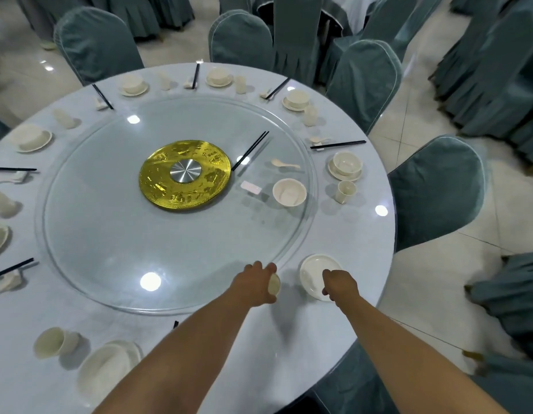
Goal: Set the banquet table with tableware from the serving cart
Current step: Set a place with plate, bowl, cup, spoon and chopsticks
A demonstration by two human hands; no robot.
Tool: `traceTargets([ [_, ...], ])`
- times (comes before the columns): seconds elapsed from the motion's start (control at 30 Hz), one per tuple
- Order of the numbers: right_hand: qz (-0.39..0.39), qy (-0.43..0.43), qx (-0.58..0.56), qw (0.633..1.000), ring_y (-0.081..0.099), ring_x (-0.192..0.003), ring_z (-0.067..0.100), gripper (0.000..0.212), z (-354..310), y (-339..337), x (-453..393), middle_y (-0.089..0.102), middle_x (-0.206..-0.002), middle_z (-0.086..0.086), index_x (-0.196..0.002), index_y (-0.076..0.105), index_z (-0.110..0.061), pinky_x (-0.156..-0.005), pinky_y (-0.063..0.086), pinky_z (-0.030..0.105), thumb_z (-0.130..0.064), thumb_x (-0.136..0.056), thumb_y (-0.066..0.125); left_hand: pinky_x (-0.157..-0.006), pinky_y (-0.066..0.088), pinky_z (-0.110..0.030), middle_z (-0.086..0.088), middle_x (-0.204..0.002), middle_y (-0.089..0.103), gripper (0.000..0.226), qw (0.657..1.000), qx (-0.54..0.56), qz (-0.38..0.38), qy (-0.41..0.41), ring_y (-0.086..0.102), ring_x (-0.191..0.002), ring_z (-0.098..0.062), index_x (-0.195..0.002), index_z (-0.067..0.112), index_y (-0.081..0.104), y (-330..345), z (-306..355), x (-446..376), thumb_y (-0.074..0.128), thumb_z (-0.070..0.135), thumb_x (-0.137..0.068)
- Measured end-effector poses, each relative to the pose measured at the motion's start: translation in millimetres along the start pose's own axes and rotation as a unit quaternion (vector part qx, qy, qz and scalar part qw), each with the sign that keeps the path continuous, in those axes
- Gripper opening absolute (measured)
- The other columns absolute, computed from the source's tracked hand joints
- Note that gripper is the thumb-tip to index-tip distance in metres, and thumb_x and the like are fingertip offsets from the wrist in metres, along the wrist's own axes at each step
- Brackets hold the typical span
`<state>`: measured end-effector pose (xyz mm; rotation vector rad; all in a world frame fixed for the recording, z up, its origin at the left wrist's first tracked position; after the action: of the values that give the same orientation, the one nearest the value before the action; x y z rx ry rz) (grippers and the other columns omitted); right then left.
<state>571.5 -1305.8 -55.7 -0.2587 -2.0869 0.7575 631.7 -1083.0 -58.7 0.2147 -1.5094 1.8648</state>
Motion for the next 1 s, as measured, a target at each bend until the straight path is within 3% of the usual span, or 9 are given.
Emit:
traceTargets([
  [0.1,-0.008,0.014,-0.016,1.0,0.054,-0.06,0.016,0.031,9.1,-1.7,-0.7,0.064,-0.074,0.005,-0.083,0.062,-0.008,-0.057,0.045,0.025,-0.028,-0.097,0.043,-0.081,0.047,-0.039,-0.005,-0.12,0.046,0.071,1.0,-0.021,-0.008,0.01,0.047,-0.113,-0.029,-0.13,0.03,0.037,16.8,12.8,-5.4,0.073,0.05,-0.071],
  [0.23,-0.027,0.023,-0.007,0.999,0.055,-0.074,0.024,0.032,22.9,5.4,-2.3,0.072,-0.086,0.009,-0.071,0.058,-0.01,-0.073,0.047,0.03,-0.023,-0.093,0.039,-0.08,0.048,-0.038,-0.005,-0.121,0.046,0.071,0.999,-0.035,-0.012,0.017,0.047,-0.112,-0.028,-0.131,0.029,0.037,30.1,20.3,-12.9,0.072,0.051,-0.072],
  [0.37,-0.035,0.025,-0.012,0.999,0.054,-0.071,0.023,0.034,28.9,11.2,-5.4,0.072,-0.077,0.003,-0.07,0.057,-0.01,-0.071,0.046,0.031,-0.025,-0.093,0.037,-0.087,0.05,-0.041,-0.003,-0.127,0.044,0.086,0.999,-0.026,-0.03,0.013,0.044,-0.117,-0.028,-0.14,0.034,0.032,34.9,22.6,-17.8,0.07,0.064,-0.069],
  [0.47,-0.031,0.027,-0.019,0.999,0.057,-0.07,0.022,0.036,28.5,9.0,-11.0,0.071,-0.075,0.003,-0.072,0.061,-0.01,-0.072,0.049,0.031,-0.028,-0.092,0.037,-0.096,0.046,-0.043,-0.004,-0.13,0.046,0.08,0.999,0.004,0.015,-0.031,0.042,-0.122,-0.028,-0.144,0.032,0.032,13.4,12.7,-26.1,0.048,0.077,-0.079],
  [0.57,-0.02,0.015,-0.015,1.0,0.065,-0.077,0.027,0.036,22.9,4.6,-21.6,0.073,-0.087,0.008,-0.082,0.064,-0.005,-0.075,0.05,0.03,-0.029,-0.09,0.038,-0.102,0.042,-0.045,-0.008,-0.141,0.041,0.058,0.996,-0.036,0.049,-0.063,0.038,-0.128,-0.031,-0.143,0.027,0.036,-10.8,-7.9,-41.2,0.034,0.061,-0.096],
  [0.7,-0.009,-0.005,-0.008,1.0,0.062,-0.075,0.028,0.034,10.4,4.4,-35.5,0.072,-0.09,0.011,-0.084,0.062,-0.003,-0.07,0.048,0.03,-0.029,-0.088,0.04,-0.112,0.028,-0.058,-0.004,-0.162,-0.001,0.055,0.992,-0.038,-0.017,-0.116,0.003,-0.147,-0.042,-0.153,0.04,0.014,3.4,-46.9,-39.6,0.035,0.047,-0.102],
  [0.77,-0.006,-0.016,0.009,1.0,0.065,-0.083,0.028,0.033,1.7,5.2,-40.5,0.071,-0.089,0.01,-0.081,0.061,-0.004,-0.069,0.047,0.03,-0.028,-0.089,0.039,-0.113,0.028,-0.059,-0.002,-0.163,-0.012,0.06,0.992,-0.062,-0.028,-0.11,-0.002,-0.147,-0.043,-0.154,0.042,0.005,12.2,-50.8,-36.2,0.037,0.037,-0.104],
  [0.93,0.001,-0.045,0.031,0.999,0.066,-0.086,0.028,0.034,-29.0,9.5,-49.2,0.072,-0.089,0.013,-0.086,0.063,0.001,-0.08,0.051,0.033,-0.025,-0.092,0.041,-0.111,0.03,-0.058,0.002,-0.163,-0.014,0.062,0.989,-0.05,-0.032,-0.133,-0.004,-0.148,-0.039,-0.153,0.044,0.007,16.9,-63.8,-27.3,0.039,0.03,-0.102],
  [1.0,0.006,-0.059,0.03,0.998,0.064,-0.079,0.027,0.031,-46.2,10.1,-52.5,0.07,-0.092,0.021,-0.08,0.057,0.002,-0.077,0.049,0.031,-0.023,-0.091,0.043,-0.111,0.032,-0.056,0.005,-0.163,-0.011,0.06,0.989,-0.04,-0.033,-0.139,-0.002,-0.149,-0.037,-0.152,0.045,0.01,16.3,-73.7,-22.7,0.039,0.031,-0.102],
])
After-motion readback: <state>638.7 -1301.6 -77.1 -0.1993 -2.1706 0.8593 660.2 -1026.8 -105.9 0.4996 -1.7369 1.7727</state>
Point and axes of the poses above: each hand's wrist, its own x-axis away from the middle knuckle, its own y-axis out of the palm, z = x × y, the point moved 10 cm from there along -x, towards the middle knuckle
